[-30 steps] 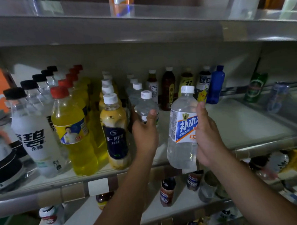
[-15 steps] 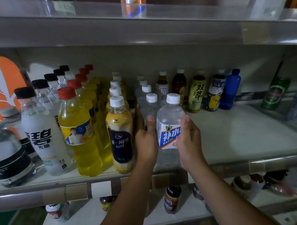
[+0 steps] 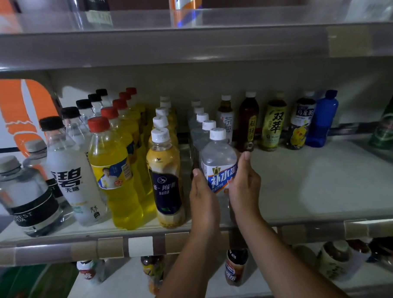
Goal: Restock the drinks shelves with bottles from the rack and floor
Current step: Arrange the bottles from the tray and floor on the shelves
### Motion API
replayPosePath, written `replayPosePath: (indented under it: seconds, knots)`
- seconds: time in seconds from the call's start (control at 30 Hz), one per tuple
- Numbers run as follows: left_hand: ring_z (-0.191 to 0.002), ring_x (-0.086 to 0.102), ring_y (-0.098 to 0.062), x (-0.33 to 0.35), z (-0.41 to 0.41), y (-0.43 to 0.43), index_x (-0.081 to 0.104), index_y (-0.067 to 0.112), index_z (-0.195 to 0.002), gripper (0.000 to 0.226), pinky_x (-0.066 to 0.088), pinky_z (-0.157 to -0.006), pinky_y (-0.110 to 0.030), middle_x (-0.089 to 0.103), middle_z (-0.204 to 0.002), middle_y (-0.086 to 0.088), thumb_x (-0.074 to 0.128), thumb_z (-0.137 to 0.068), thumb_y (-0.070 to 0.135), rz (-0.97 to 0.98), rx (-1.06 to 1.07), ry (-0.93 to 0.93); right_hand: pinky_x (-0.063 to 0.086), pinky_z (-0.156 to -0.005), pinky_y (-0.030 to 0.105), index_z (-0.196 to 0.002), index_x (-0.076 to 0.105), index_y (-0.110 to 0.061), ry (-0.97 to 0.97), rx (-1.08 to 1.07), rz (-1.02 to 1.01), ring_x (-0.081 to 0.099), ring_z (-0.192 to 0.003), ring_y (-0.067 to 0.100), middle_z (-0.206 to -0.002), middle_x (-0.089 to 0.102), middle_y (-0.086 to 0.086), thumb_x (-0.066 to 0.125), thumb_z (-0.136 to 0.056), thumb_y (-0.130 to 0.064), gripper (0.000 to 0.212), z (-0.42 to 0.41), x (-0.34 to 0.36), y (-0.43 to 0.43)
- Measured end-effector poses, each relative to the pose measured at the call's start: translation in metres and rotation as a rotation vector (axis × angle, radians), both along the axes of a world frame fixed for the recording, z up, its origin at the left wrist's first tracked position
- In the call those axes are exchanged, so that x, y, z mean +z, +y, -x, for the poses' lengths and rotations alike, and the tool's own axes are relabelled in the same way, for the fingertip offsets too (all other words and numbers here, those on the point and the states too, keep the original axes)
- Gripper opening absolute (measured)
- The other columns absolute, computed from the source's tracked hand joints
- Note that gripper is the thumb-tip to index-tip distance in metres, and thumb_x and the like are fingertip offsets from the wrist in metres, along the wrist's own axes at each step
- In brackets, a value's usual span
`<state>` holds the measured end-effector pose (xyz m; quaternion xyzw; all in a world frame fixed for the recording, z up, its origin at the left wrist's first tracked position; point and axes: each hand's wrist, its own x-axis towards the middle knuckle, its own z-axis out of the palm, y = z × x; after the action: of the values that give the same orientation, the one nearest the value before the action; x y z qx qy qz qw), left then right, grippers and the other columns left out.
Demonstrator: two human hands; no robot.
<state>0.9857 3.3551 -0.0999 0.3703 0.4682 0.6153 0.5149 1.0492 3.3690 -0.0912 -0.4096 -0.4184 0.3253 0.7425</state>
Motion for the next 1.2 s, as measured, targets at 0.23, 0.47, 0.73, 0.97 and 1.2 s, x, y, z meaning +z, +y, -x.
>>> replayPosePath:
  seconds: [0.23,0.47,0.73,0.97,1.2]
  knots:
    - [-0.101,0.067,-0.013,0.0,-0.001,0.005,0.064,0.021,-0.119,0.044,0.052,-0.088,-0.031,0.073,-0.108,-0.002,0.027,-0.105,0.04,0.008,0.051,-0.005,0.053,-0.063,0.013,-0.084,0.077,-0.03,0.013,0.042,-0.003,0.074,-0.082,0.008,-0.085,0.078,-0.006,0.039,-0.096,-0.054,0.046,0.002,-0.002,0.006]
    - [-0.074,0.067,0.003,-0.006,0.004,0.013,0.067,0.023,-0.095,0.043,0.05,-0.061,-0.012,0.074,-0.082,0.011,0.026,-0.104,0.021,-0.049,0.135,0.072,0.055,-0.074,0.018,-0.111,0.066,-0.033,0.034,0.124,-0.003,0.071,-0.099,0.008,-0.105,0.075,-0.008,0.033,-0.101,-0.048,0.038,0.007,-0.009,0.01]
    - [-0.076,0.066,0.007,-0.005,0.001,0.002,0.063,0.024,-0.103,0.041,0.045,-0.058,-0.005,0.073,-0.083,0.016,0.023,-0.107,0.026,-0.108,0.145,0.048,0.057,-0.077,0.028,-0.123,0.063,-0.023,-0.009,0.202,0.114,0.071,-0.103,0.016,-0.112,0.073,0.002,0.027,-0.108,-0.039,0.042,0.002,-0.015,0.018]
    - [-0.095,0.061,0.013,-0.006,0.001,-0.019,0.061,0.026,-0.118,0.043,0.045,-0.074,-0.003,0.069,-0.106,0.008,0.023,-0.107,0.041,-0.123,0.094,0.107,0.051,-0.069,0.014,-0.111,0.066,-0.026,-0.138,0.139,0.193,0.07,-0.089,0.001,-0.102,0.074,-0.005,0.024,-0.109,-0.04,0.045,-0.001,-0.013,-0.004]
    - [-0.089,0.044,0.036,-0.011,-0.002,-0.079,0.02,0.027,-0.154,0.061,0.037,-0.066,0.006,0.041,-0.123,0.036,0.044,-0.101,0.008,-0.28,0.071,0.29,0.038,-0.066,0.002,-0.106,0.068,-0.028,-0.349,0.021,0.289,0.06,-0.091,-0.005,-0.094,0.065,-0.023,0.049,-0.102,-0.038,0.022,-0.029,-0.01,-0.063]
